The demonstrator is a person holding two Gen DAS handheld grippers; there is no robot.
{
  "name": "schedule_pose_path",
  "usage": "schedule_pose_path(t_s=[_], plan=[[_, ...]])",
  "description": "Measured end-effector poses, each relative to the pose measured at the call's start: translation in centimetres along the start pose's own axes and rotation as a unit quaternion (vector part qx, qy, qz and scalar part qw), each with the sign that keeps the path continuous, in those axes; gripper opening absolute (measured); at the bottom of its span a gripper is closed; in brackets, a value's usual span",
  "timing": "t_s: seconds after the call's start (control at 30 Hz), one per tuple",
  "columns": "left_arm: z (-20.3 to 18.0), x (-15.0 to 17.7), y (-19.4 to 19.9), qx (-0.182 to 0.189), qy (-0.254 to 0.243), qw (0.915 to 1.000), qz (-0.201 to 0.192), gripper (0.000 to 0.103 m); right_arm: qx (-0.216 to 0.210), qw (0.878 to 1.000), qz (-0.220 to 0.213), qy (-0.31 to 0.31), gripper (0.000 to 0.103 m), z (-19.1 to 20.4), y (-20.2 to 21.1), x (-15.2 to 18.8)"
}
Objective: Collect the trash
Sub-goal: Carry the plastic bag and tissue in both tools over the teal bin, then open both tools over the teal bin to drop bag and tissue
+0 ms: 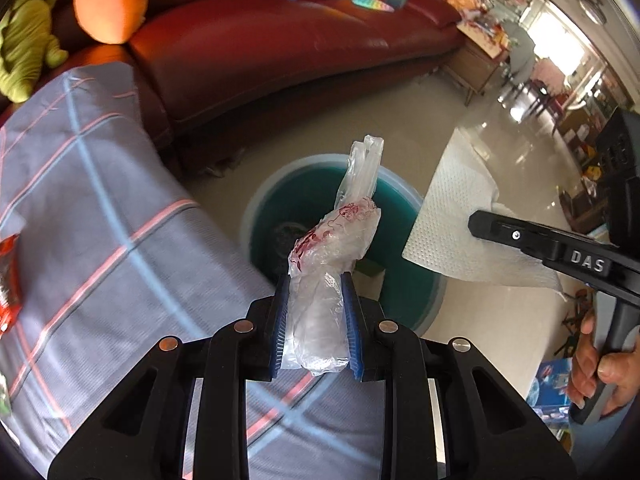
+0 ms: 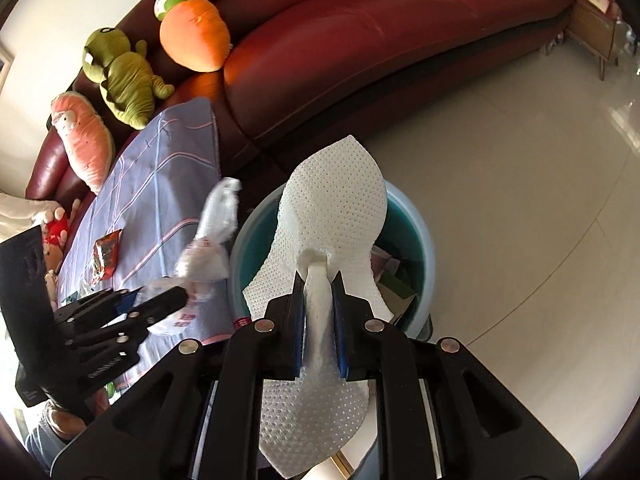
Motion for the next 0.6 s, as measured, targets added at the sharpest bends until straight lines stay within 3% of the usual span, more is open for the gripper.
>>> schedule_pose_path(t_s=[0.03, 0.1, 0.17, 0.23, 0.6], plan=[[-0.2, -0.1, -0.3, 0.0, -0.002, 1.0, 0.001, 0.028, 0.004, 1.0, 0.0, 0.0, 0.013, -0.2, 0.1, -0.2], [-0.5, -0.2, -1.0, 0.0, -0.006, 1.0, 0.004, 0.041, 0.008, 1.0, -0.001, -0.001, 0.013, -0.5, 0.2, -0.4], [-0.8, -0.3, -1.5, -0.009, -0.008, 0.9999, 0.009, 0.069, 0.012, 1.0, 0.0, -0.003, 0.013, -0.5, 0.3, -0.6], [-0.7, -0.1, -1.5, -0.017, -0.01, 0.9998, 0.005, 0.081, 0.013, 1.0, 0.001, -0.001, 0.013, -0.6, 0.2, -0.7], [2.6, 1.4, 2.1, -0.041, 0.013, 0.9989, -0.017, 0.093, 0.006, 1.0, 0.018, 0.012, 0.014, 1.3, -1.9, -0.7]])
Point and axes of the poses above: each gripper's, at about its wrist camera, not at the fingertips, and y roughly against the way its jaws point, z to its left, x to its underside, the point moved 4 cm from there along -y, roughly the way its jaws point, and after that the axes turned 1 degree about x, right-handed, at the moved point
